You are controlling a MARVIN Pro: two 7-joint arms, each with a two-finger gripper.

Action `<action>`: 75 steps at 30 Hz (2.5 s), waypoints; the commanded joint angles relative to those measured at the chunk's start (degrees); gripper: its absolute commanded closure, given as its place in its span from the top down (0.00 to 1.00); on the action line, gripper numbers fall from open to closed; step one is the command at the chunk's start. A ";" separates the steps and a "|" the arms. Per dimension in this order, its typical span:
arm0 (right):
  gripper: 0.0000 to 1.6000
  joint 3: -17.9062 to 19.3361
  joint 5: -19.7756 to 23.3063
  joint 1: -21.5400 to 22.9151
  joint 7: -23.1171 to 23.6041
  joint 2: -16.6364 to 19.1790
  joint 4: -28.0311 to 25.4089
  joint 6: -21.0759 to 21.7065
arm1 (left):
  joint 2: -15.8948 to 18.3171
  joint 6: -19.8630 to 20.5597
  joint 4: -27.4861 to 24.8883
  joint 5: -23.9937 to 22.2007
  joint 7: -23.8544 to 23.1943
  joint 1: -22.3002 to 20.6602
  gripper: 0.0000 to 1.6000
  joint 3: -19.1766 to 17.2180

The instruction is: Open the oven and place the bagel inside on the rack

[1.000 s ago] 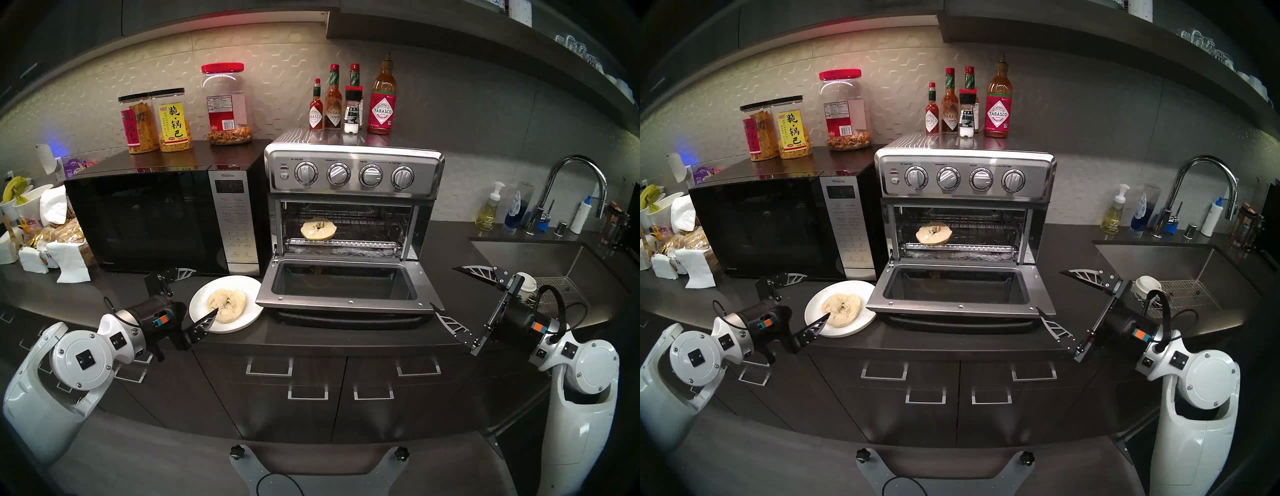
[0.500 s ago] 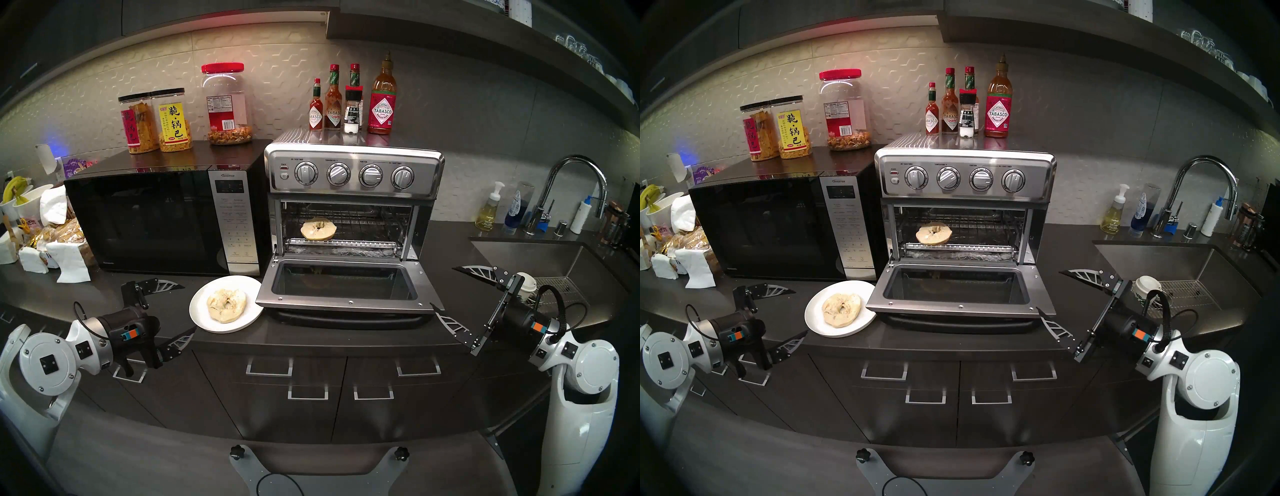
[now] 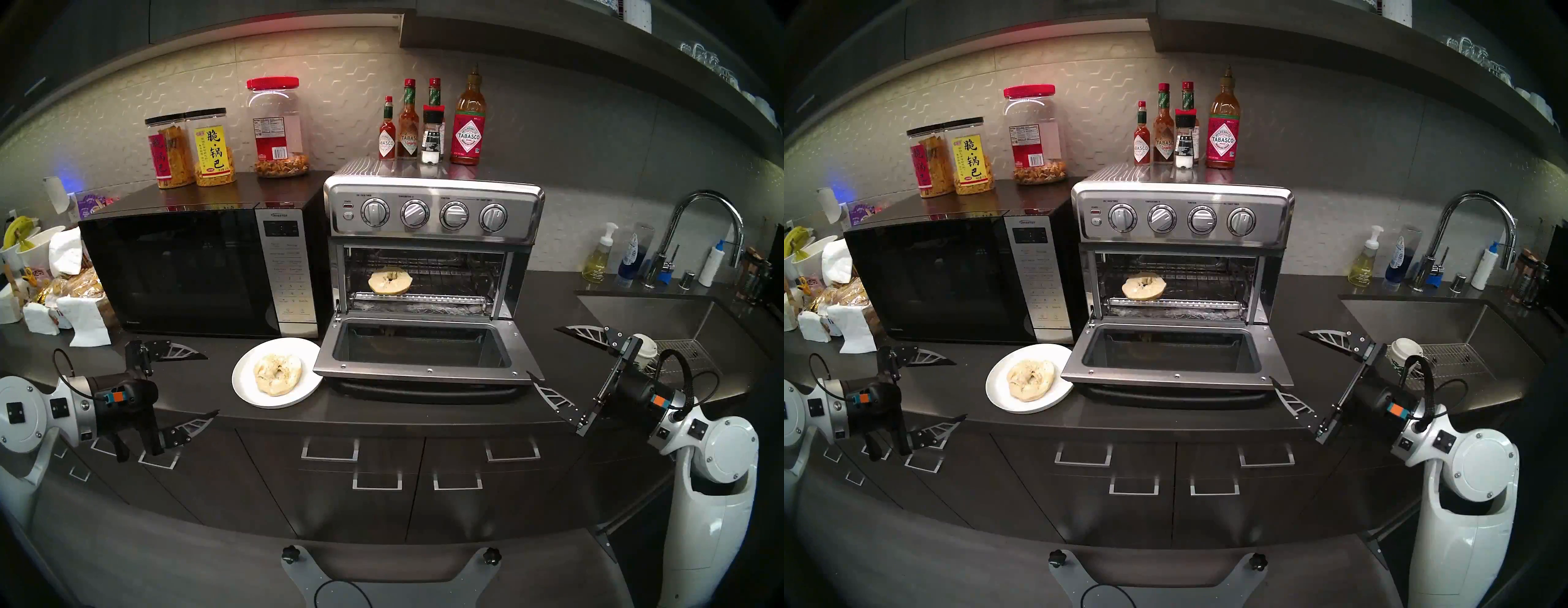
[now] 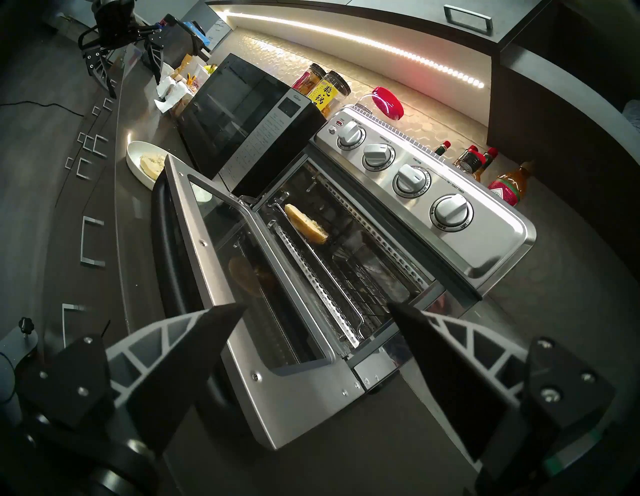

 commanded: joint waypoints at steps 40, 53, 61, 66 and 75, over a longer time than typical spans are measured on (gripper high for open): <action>1.00 -0.07 0.59 0.32 0.13 0.10 -0.82 0.12 | 16.11 7.69 5.61 7.45 9.07 -17.59 1.00 23.19; 1.00 -0.07 0.58 0.32 0.13 0.10 -0.81 0.11 | 18.39 8.34 6.78 9.59 10.12 -22.09 1.00 29.57; 1.00 -0.07 0.56 0.32 0.12 0.09 -0.81 0.10 | 19.72 8.36 8.88 7.75 8.77 -25.88 1.00 31.57; 1.00 -0.08 0.54 0.32 0.10 0.08 -0.80 0.08 | 21.25 8.50 9.67 5.97 6.61 -27.69 1.00 31.43; 1.00 -0.08 0.55 0.32 0.11 0.09 -0.80 0.09 | 23.08 9.67 9.86 4.36 4.00 -31.76 1.00 33.48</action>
